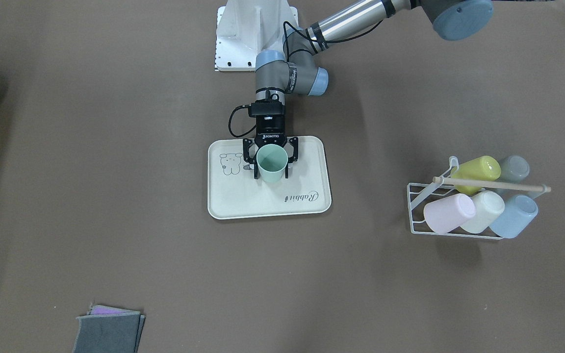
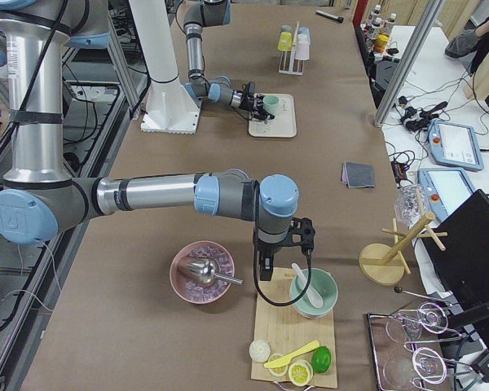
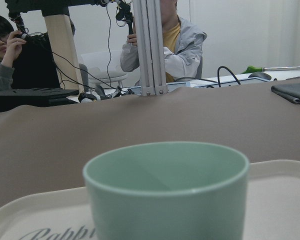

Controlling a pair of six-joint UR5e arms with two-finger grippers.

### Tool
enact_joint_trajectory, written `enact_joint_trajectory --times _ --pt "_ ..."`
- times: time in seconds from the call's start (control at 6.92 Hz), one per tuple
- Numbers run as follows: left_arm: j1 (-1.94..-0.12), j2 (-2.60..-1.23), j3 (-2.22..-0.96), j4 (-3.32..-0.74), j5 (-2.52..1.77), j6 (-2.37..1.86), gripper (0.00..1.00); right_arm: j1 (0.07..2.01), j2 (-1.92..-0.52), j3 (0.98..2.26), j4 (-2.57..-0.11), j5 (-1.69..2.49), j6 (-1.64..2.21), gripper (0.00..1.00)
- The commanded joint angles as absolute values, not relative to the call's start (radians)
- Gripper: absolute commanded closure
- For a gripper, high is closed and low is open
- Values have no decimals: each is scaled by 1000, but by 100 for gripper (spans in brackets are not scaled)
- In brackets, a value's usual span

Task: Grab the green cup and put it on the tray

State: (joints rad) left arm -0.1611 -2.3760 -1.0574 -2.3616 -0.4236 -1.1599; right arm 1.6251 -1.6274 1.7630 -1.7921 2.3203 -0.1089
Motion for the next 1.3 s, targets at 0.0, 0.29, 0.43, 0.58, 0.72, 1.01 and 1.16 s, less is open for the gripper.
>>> enact_joint_trajectory --times 0.0,0.29,0.43,0.58,0.72,1.01,1.16 --pt "-155 -2367 -1078 -2368 -419 -1158 2 1626 -1629 1769 -1792 2313 -109 0" --pt "-156 -2314 -1208 -2372 -426 -1113 2 1628 -1631 1776 -1793 2312 -109 0" --pt "-158 -2274 -1286 -2378 -429 -1045 2 1628 -1631 1776 -1793 2310 -107 0" --pt "-160 -2255 -1366 -2388 -454 -1011 2 1626 -1631 1776 -1793 2310 -107 0" --pt "-173 -2217 -1452 -2391 -509 -958 2 1626 -1631 1776 -1793 2310 -107 0" --pt "-198 -2186 -1611 -2385 -653 -869 2 1634 -1631 1776 -1793 2312 -109 0" --pt "-222 -2130 -1725 -2375 -811 -832 2 1652 -1640 1781 -1793 2313 -110 0"
